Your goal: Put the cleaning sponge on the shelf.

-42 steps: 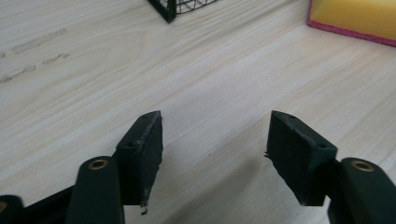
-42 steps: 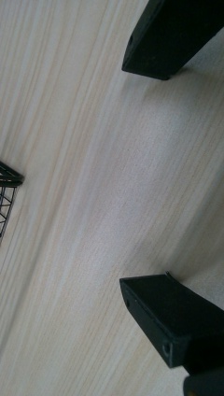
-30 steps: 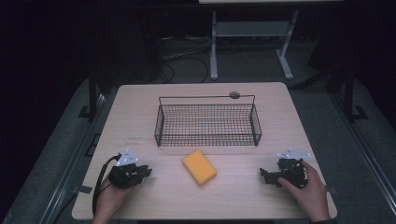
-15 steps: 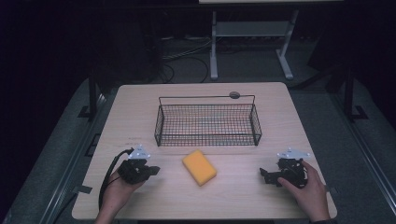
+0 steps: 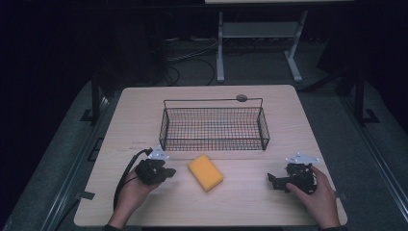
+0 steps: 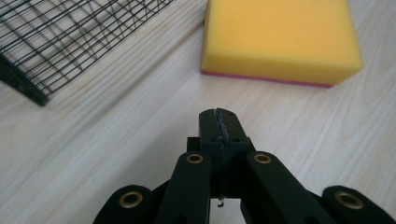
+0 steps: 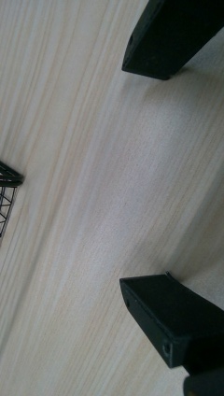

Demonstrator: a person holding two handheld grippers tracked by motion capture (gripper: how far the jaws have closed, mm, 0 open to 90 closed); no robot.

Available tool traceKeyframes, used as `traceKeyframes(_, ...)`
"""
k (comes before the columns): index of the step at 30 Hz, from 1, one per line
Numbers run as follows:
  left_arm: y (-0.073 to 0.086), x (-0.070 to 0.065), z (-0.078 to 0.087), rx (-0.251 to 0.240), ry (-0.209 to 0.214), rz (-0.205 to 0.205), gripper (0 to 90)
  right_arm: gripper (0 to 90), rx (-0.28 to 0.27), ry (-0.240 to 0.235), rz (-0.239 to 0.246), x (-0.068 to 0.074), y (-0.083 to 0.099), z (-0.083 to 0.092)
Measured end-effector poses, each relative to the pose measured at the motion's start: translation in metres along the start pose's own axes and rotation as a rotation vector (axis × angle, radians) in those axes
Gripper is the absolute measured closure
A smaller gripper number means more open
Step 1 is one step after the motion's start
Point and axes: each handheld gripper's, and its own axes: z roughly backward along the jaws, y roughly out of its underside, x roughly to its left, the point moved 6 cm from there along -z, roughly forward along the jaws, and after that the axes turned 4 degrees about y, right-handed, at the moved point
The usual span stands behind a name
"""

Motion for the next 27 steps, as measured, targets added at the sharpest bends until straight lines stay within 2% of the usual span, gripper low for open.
traceKeyframes(7, -0.009, -0.001, -0.011, 0.013, 0.013, -0.015, 89.7, 0.0, 0.000, 0.000, 0.000, 0.000, 0.000, 0.000)
traceKeyframes(27, -0.027, 0.000, -0.034, 0.049, 0.017, -0.044, 89.7, 0.0, 0.001, 0.000, 0.000, 0.000, 0.000, 0.000)
